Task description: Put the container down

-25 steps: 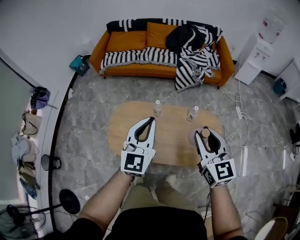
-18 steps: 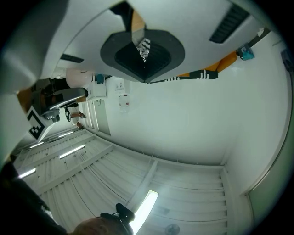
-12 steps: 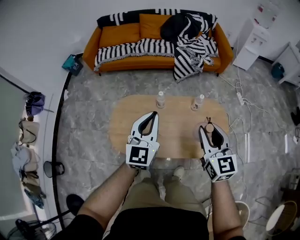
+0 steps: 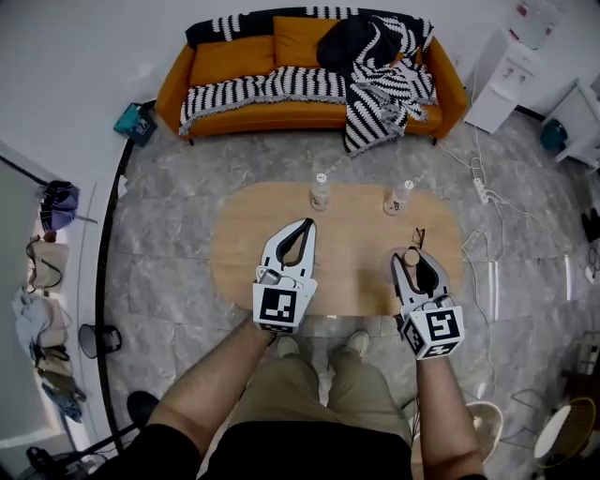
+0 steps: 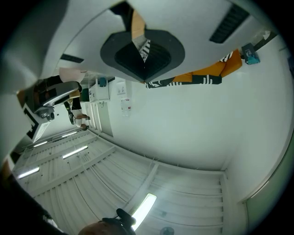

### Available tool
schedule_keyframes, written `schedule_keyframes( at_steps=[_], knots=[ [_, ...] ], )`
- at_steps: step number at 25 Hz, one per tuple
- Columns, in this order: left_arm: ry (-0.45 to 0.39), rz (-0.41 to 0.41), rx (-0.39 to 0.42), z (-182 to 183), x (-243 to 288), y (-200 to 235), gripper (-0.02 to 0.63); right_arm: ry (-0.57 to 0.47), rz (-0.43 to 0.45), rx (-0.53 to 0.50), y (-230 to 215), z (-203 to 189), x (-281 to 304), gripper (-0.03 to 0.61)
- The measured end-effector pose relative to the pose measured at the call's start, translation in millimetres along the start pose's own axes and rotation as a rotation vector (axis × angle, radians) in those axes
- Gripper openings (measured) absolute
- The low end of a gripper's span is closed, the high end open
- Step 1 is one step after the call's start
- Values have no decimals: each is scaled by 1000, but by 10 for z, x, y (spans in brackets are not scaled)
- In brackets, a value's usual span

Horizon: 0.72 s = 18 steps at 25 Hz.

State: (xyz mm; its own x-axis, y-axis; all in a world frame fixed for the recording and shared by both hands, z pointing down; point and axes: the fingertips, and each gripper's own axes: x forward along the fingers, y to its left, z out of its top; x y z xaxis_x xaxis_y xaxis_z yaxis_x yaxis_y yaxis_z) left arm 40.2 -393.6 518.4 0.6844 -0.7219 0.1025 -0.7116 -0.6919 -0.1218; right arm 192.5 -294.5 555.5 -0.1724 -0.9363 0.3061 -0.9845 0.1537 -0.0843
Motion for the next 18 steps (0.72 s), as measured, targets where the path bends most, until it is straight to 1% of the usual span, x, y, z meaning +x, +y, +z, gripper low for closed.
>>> schedule_keyframes(
  at_steps=[3, 7, 10, 14, 18],
  knots=[
    [10, -9, -9, -162, 63, -17, 14, 6, 4, -2, -20, -148, 108, 152],
    [53, -33, -26, -554, 165, -71, 14, 18, 9, -1, -73, -393, 298, 152],
    [76, -46, -30, -779, 255, -103, 14, 32, 20, 11, -116, -610, 414, 152],
    [101, -33, -42, -1010, 251, -62, 14, 58, 44, 12, -108, -872, 510, 152],
    [132, -9, -33, -1262, 294, -5, 14, 73, 56, 18, -169, -1080, 654, 152]
  ],
)
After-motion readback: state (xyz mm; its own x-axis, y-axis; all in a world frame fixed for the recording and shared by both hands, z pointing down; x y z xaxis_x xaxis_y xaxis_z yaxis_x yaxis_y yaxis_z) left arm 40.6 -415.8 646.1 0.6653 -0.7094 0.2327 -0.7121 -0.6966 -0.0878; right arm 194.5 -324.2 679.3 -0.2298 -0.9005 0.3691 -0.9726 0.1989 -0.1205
